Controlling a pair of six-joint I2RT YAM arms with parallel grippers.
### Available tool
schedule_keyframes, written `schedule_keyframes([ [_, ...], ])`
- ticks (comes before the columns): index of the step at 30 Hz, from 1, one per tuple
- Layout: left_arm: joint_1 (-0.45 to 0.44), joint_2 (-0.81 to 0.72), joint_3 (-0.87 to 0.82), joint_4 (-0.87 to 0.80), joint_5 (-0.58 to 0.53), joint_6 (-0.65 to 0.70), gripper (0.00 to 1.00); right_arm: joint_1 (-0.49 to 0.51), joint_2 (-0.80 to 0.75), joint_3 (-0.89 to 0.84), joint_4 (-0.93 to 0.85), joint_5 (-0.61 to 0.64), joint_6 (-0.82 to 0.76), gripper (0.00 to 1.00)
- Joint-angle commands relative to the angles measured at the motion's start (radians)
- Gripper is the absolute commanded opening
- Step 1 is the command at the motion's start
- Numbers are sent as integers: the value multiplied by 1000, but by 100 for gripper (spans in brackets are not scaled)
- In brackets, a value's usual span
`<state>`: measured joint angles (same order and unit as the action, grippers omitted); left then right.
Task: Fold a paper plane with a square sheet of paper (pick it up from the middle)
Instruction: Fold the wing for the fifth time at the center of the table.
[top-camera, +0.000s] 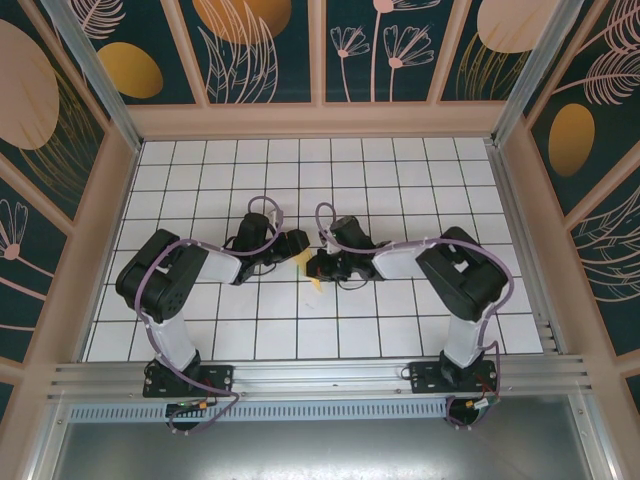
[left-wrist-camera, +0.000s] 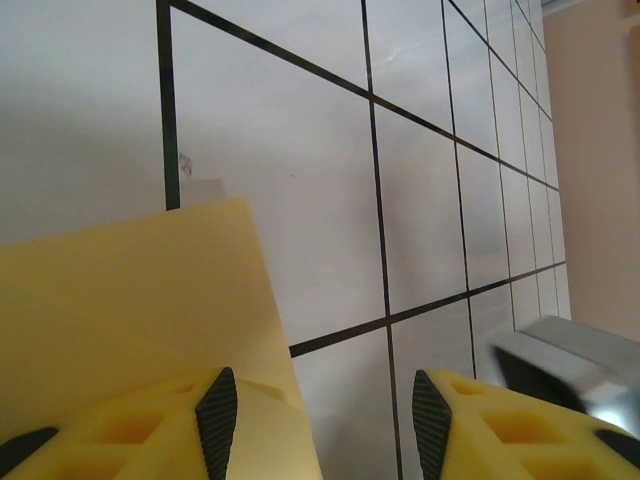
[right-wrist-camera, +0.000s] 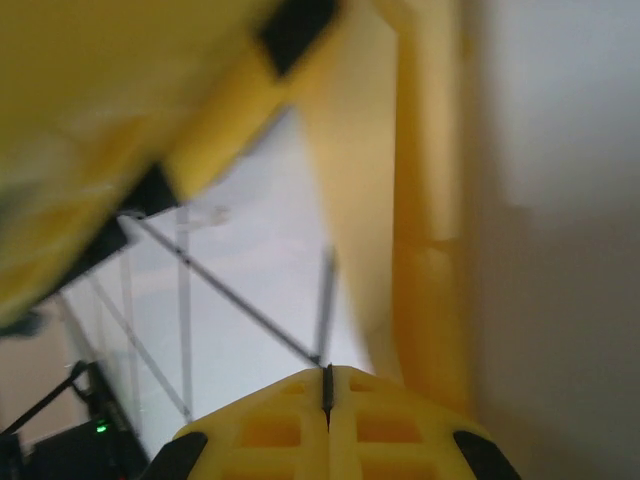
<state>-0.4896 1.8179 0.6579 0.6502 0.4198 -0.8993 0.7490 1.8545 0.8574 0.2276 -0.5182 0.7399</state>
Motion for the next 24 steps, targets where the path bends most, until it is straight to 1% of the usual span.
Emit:
schedule_keyframes([
  [1, -2, -2, -19, -91, 30, -10, 52, 1, 41, 46, -132, 63, -27, 0],
  [3, -2, -12, -8, -120, 15, 13, 53, 1, 37, 24, -155, 96, -41, 0],
  [7, -1, -42, 54, -235, -70, 107, 55, 1, 41, -44, -156, 41, -54, 0],
  [10, 4, -47, 115, -306, -119, 173, 56, 1, 30, -93, -138, 32, -50, 0],
  [16, 53, -22, 148, -304, -104, 195, 57, -10, 17, -113, -138, 14, -59, 0],
  [20, 91, -2, 156, -298, -84, 201, 57, -13, -14, -118, -109, -29, -68, 0],
  [24, 105, -52, 182, -328, -80, 203, 58, -3, -69, -89, -111, -47, -85, 0],
])
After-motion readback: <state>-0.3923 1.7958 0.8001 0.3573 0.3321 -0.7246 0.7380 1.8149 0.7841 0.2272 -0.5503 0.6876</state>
